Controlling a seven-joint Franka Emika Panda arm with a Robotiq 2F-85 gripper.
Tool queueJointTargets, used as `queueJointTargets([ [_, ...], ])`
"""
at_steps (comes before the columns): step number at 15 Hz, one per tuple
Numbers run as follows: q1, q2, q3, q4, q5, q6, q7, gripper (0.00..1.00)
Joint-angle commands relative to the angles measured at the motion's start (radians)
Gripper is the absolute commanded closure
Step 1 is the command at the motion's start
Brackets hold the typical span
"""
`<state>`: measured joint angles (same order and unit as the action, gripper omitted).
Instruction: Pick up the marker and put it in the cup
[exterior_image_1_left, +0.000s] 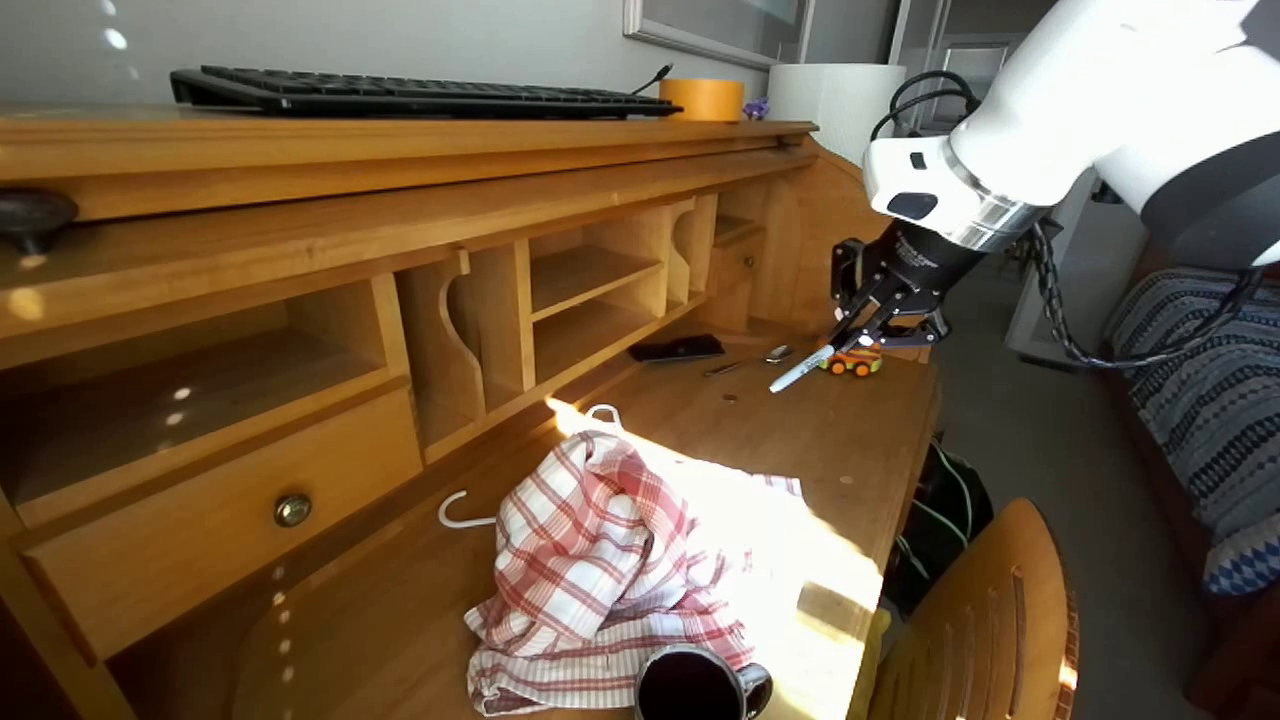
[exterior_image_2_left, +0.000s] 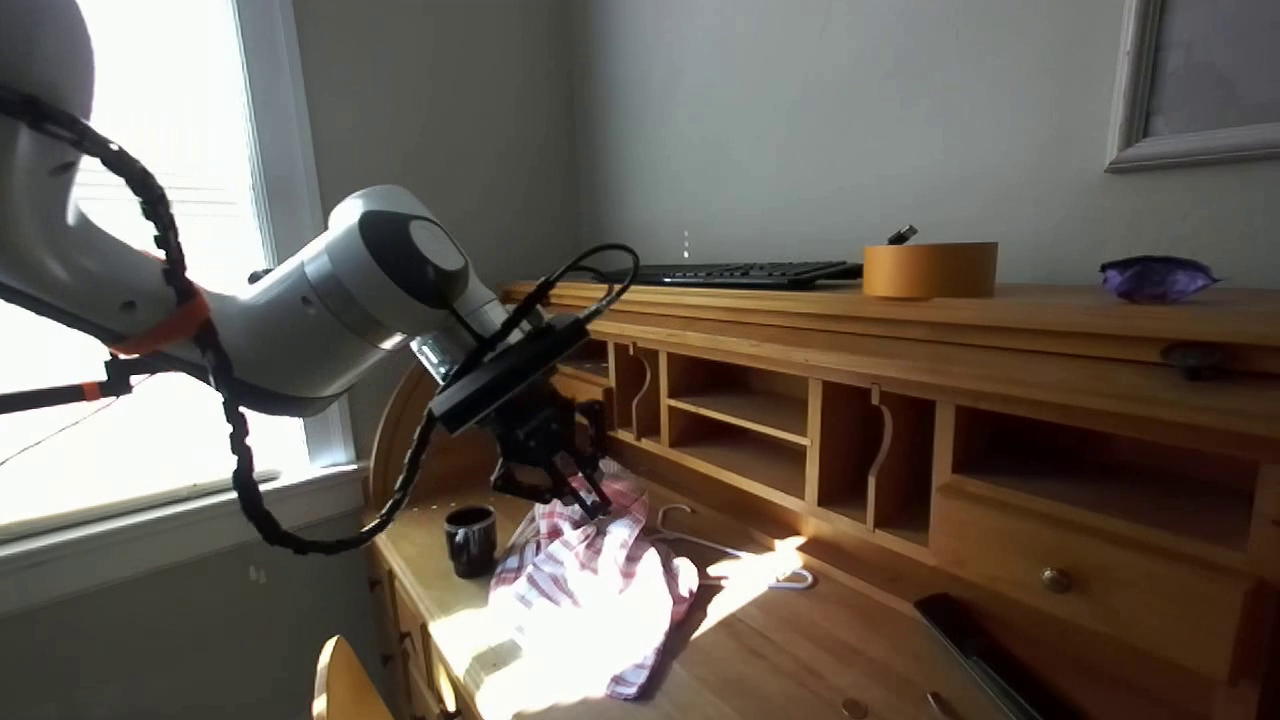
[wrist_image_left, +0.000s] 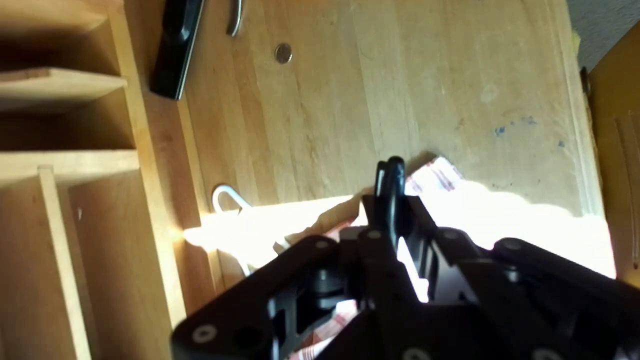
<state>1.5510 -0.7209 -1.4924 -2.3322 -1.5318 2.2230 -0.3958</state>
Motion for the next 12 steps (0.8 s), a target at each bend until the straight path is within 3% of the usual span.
queueJointTargets([
  [1,-0.065,0.084,0.109,-0.066,-0.027,0.115,0.007,0.96],
  [6,-0.086,0.188,0.208,-0.08,-0.011,0.318,-0.091,0.96],
  [10,-0.131,0.293,0.259,-0.088,0.065,0.47,-0.198,0.96],
  [11,-0.16,0.311,0.28,-0.084,0.094,0.494,-0.163,0.85],
  [12,-0.174,0.333,0.292,-0.085,0.102,0.517,-0.177,0.85],
])
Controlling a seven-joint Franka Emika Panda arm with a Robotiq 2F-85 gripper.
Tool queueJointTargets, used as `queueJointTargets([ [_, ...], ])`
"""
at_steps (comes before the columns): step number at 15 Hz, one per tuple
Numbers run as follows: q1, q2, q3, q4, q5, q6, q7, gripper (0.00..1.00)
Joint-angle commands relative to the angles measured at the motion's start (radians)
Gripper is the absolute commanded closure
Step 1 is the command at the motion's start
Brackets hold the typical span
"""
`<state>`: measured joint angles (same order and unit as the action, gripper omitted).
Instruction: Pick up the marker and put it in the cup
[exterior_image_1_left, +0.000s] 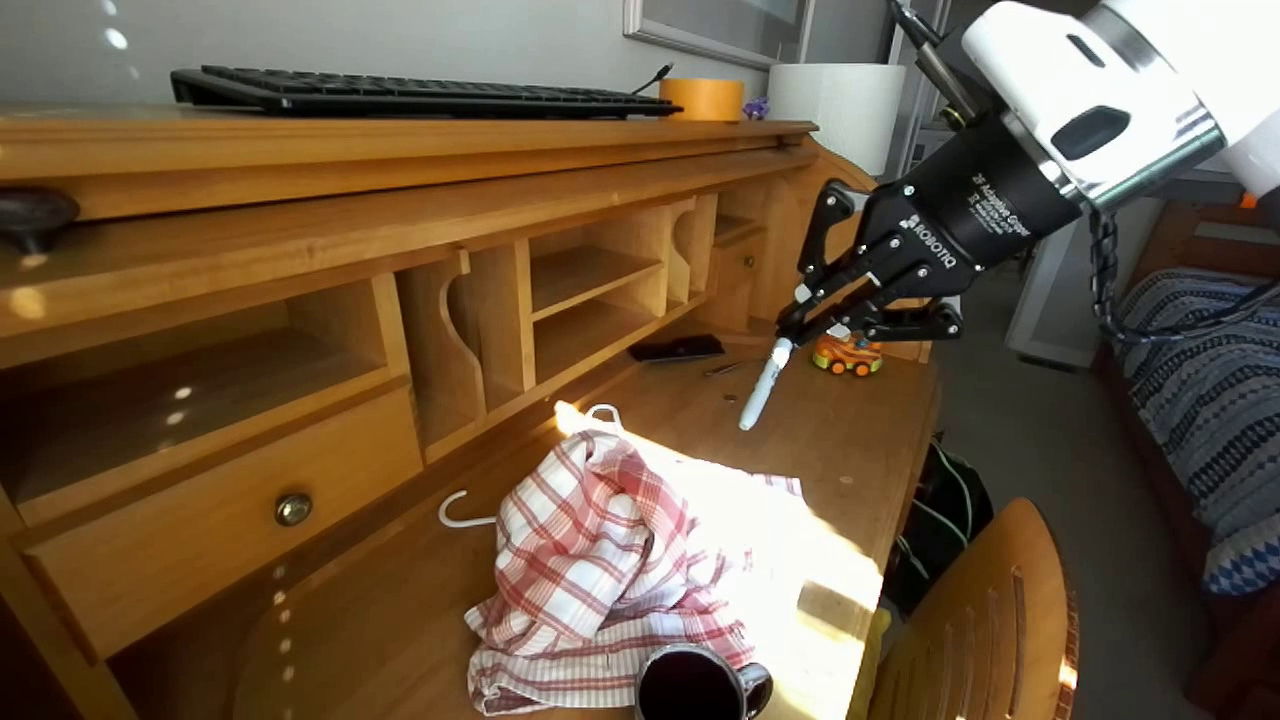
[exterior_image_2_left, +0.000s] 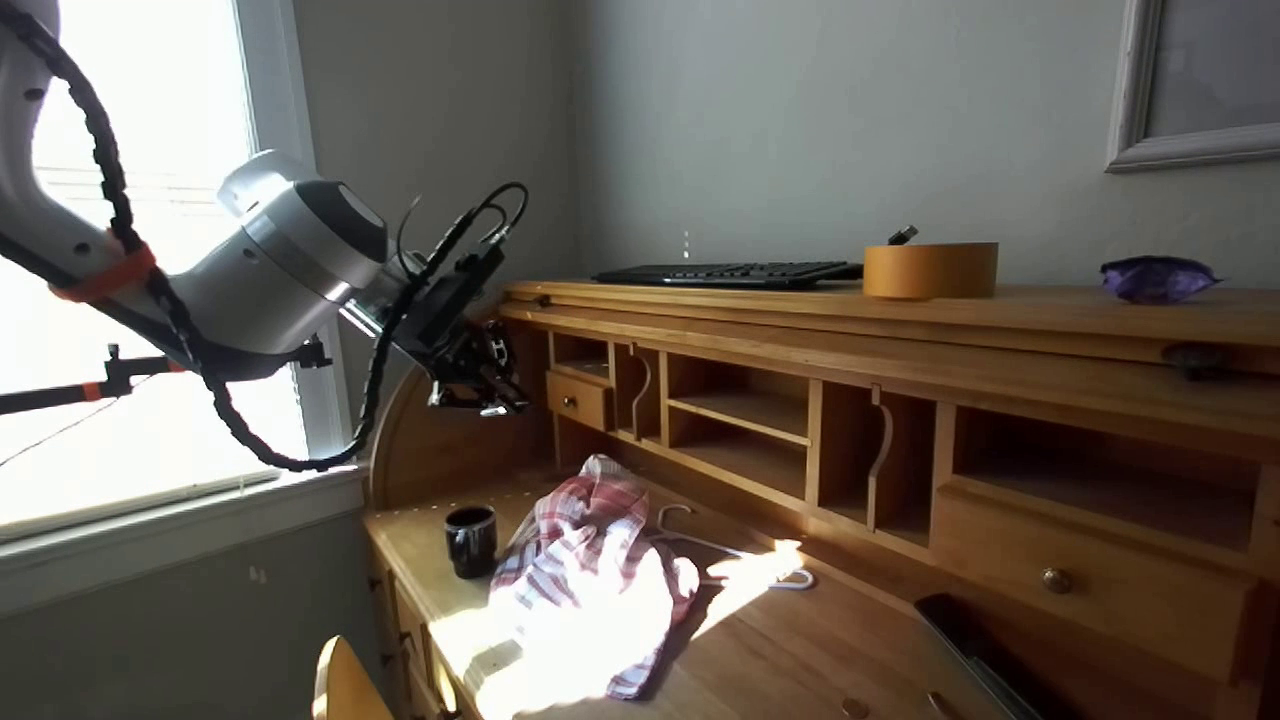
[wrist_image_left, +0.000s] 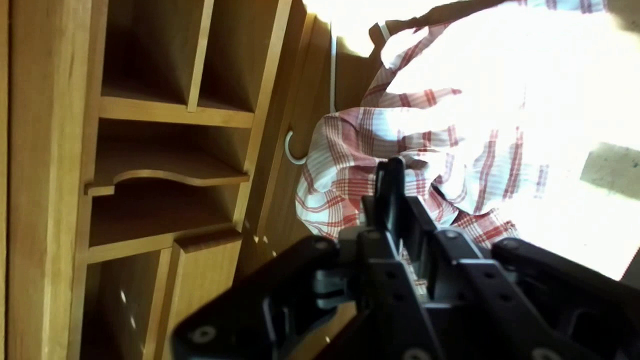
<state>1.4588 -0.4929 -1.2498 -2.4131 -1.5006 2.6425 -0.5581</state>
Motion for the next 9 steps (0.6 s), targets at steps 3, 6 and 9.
queueJointTargets([
  [3,-0.107,0.148,0.066,-0.016,0.106,0.126,-0.043,0.96],
  [6,-0.203,0.187,0.156,-0.08,0.149,0.204,-0.174,0.96],
  [9,-0.33,0.238,0.286,-0.131,0.172,0.263,-0.266,0.96],
])
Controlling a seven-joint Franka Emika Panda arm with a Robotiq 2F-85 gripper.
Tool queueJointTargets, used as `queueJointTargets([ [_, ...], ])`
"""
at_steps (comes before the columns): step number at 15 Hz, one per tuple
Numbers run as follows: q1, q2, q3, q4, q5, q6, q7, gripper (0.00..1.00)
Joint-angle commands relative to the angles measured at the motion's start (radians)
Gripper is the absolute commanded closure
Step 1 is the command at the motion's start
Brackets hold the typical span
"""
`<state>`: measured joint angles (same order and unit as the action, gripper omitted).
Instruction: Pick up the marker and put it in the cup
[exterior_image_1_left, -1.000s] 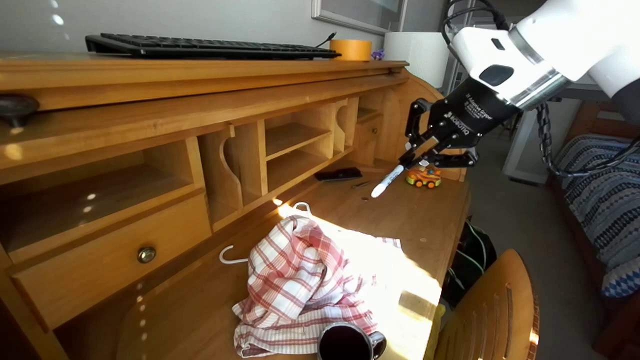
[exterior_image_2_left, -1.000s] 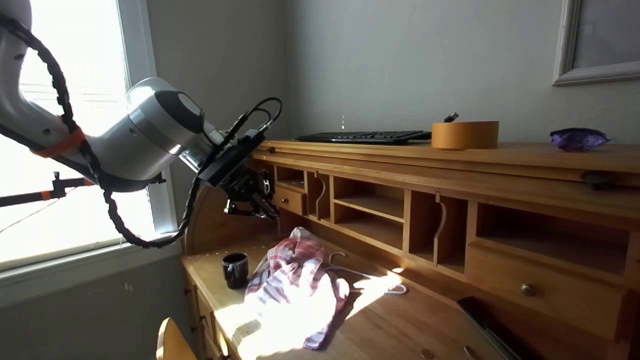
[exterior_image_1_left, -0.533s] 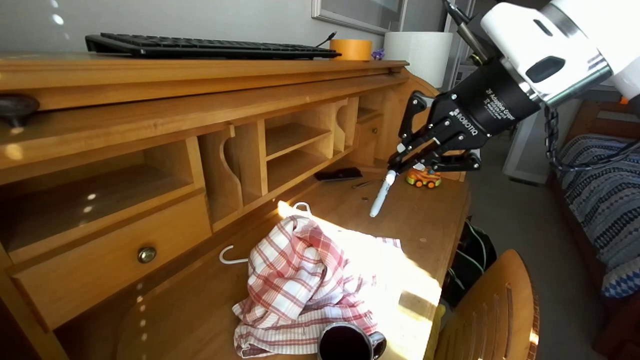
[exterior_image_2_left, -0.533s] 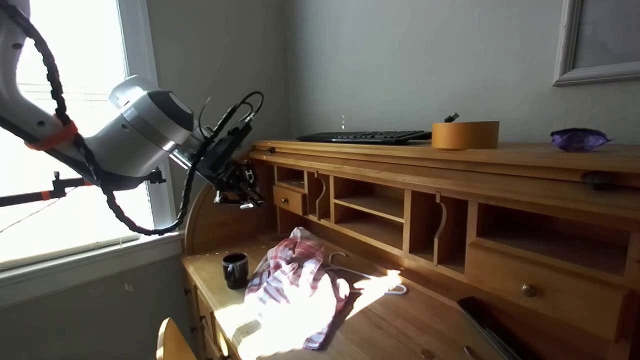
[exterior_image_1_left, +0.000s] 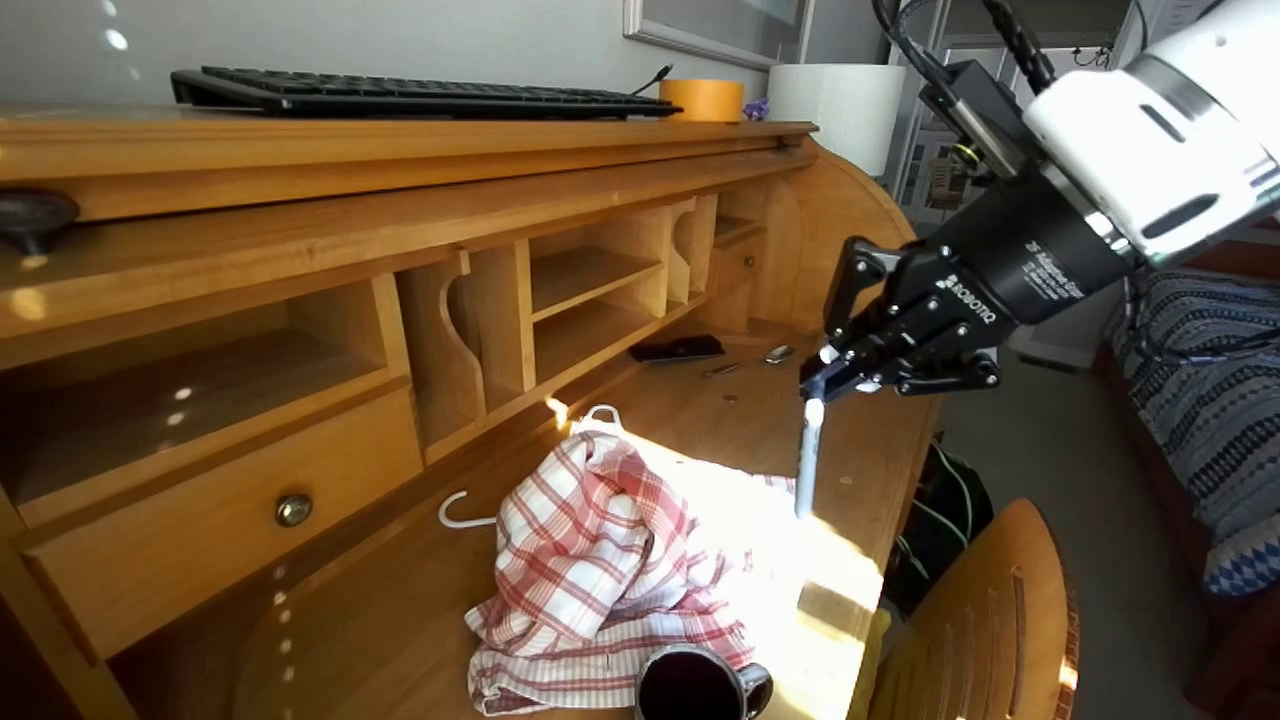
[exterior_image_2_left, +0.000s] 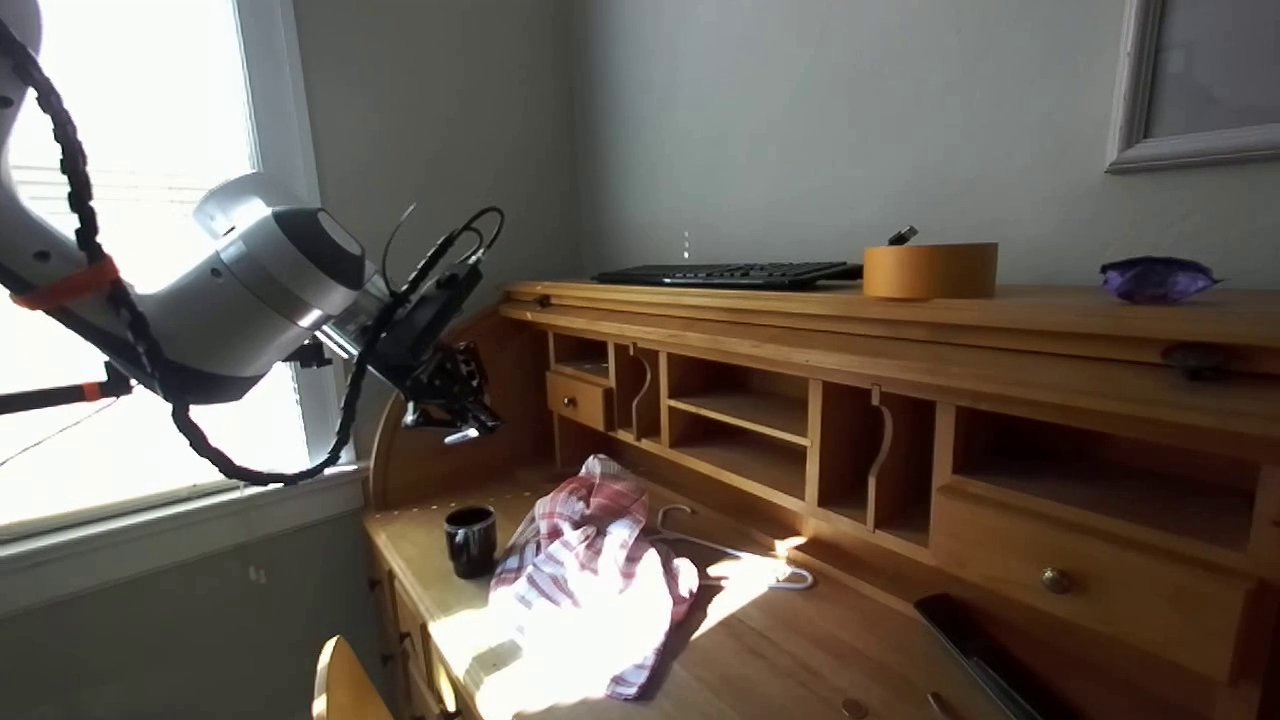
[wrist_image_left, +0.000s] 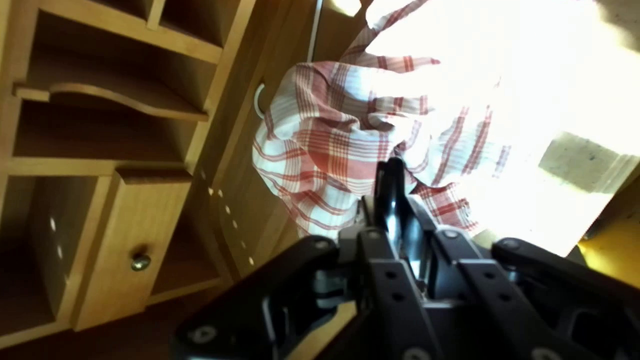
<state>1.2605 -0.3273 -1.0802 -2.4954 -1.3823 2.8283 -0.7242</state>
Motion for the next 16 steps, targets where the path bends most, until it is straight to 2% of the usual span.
queueJointTargets([
  [1,-0.185,0.093,0.172,-0.057,0.043,0.096,-0.107,0.96],
  [3,-0.305,0.125,0.3,-0.058,0.005,0.124,-0.103,0.96],
  [4,-0.206,0.098,0.217,-0.04,-0.099,0.084,-0.043,0.96],
  [5,-0.231,0.113,0.248,-0.03,-0.138,0.093,-0.018,0.96],
  [8,-0.218,0.127,0.265,0.003,-0.322,0.088,0.117,0.96],
  [16,-0.12,0.15,0.272,0.019,-0.758,0.033,0.473,0.96],
])
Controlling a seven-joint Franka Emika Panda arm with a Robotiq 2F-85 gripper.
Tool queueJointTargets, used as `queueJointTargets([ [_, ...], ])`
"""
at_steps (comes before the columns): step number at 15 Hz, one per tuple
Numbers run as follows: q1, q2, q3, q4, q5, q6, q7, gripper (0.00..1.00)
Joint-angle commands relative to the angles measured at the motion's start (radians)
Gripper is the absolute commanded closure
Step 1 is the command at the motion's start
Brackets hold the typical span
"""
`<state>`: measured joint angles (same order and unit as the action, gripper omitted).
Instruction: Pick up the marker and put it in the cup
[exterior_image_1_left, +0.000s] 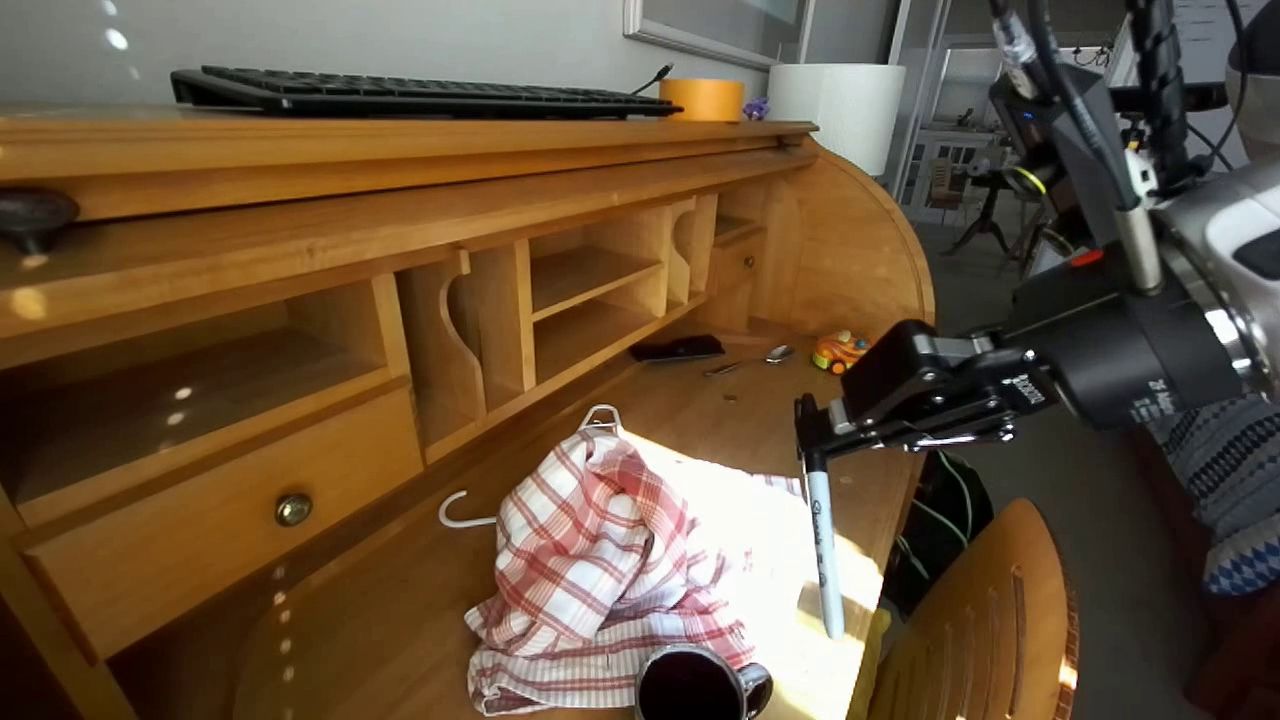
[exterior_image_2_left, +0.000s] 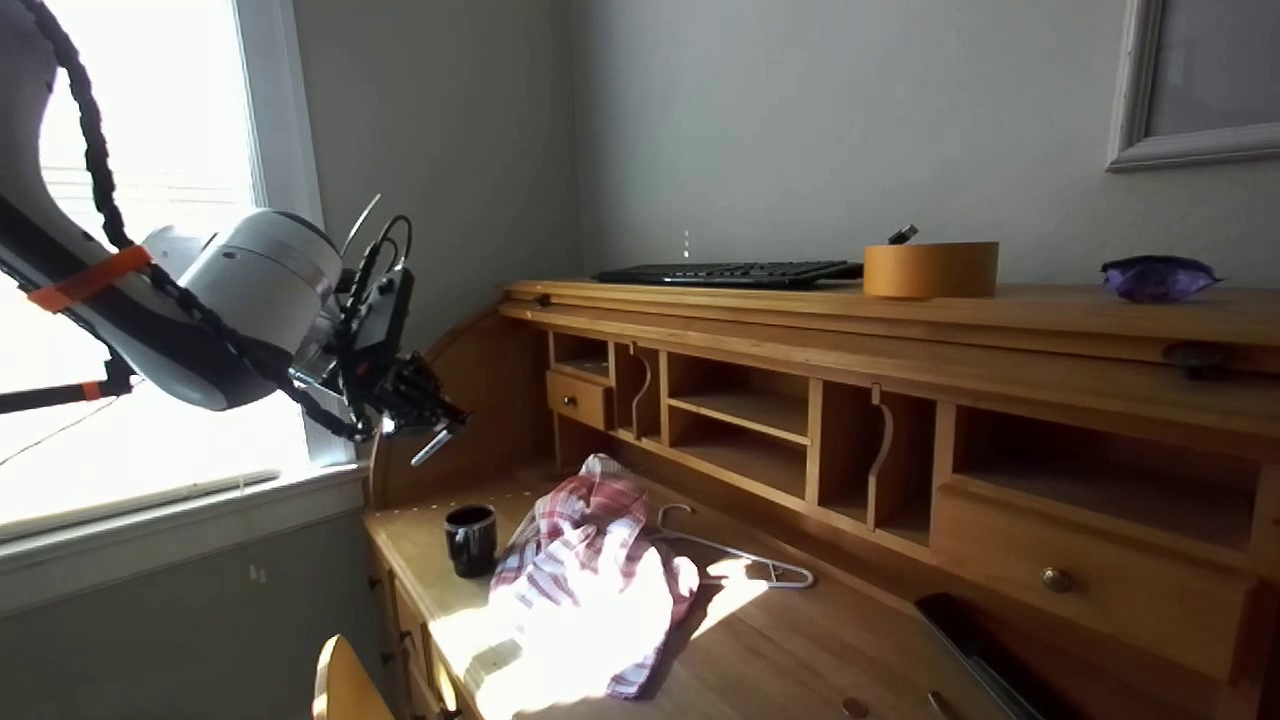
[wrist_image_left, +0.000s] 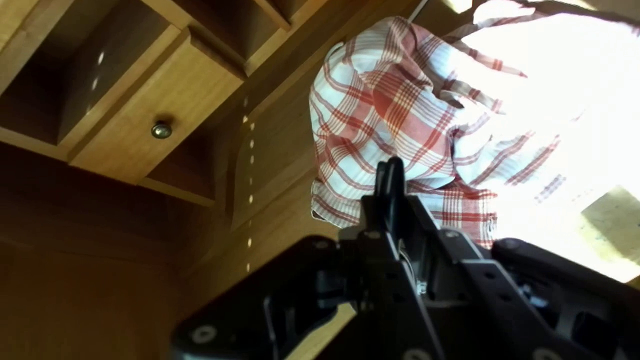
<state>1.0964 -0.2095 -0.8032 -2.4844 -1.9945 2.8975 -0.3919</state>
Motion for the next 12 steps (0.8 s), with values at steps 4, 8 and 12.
queueJointTargets([
  [4,0.102,0.071,-0.018,0.005,-0.368,-0.114,0.347,0.96],
  [8,0.139,0.158,-0.026,0.007,-0.542,-0.232,0.555,0.96],
  [12,0.164,0.248,0.009,0.01,-0.527,-0.339,0.603,0.96],
])
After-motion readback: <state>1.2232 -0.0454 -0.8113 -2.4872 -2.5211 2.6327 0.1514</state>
